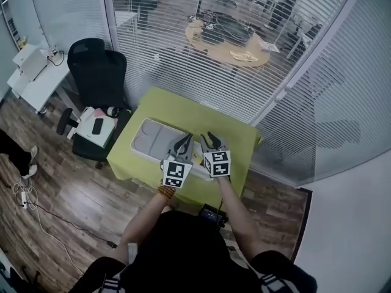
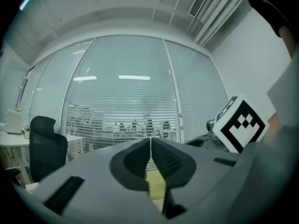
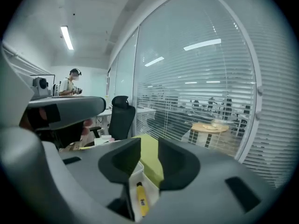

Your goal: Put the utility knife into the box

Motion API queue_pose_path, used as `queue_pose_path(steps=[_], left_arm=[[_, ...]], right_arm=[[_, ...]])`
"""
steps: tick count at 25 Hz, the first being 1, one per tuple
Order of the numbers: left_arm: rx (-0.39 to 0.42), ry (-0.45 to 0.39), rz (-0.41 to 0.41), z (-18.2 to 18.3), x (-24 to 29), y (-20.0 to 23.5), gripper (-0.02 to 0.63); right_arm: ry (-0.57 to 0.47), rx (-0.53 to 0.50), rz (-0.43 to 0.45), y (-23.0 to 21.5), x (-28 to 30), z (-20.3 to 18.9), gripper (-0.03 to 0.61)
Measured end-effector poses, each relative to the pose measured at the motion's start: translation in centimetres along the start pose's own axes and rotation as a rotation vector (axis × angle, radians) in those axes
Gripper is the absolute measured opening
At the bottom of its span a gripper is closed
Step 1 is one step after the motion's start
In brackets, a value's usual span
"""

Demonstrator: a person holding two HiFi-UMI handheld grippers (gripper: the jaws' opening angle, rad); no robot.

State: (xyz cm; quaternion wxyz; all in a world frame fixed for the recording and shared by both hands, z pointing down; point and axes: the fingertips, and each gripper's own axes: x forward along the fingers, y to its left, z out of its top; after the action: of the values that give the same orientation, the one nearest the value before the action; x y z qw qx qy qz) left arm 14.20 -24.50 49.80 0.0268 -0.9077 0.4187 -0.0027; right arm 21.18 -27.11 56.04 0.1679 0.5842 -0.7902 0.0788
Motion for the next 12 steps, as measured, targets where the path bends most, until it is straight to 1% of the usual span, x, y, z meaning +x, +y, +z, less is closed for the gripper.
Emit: queue_pose_path(steps=[8, 12], left_arm=[[0.006, -0.015, -0.021, 0.5, 0.4, -0.1, 0.018], [0.006, -0.012, -0.031, 0.7, 0.4, -0.2, 0.018]], right_arm=[[-0.086, 0.017, -0.025, -0.3, -1.6, 3.3, 0.117], [-0.118, 0.078, -0.014, -0.4, -2.3, 4.2, 0.115]])
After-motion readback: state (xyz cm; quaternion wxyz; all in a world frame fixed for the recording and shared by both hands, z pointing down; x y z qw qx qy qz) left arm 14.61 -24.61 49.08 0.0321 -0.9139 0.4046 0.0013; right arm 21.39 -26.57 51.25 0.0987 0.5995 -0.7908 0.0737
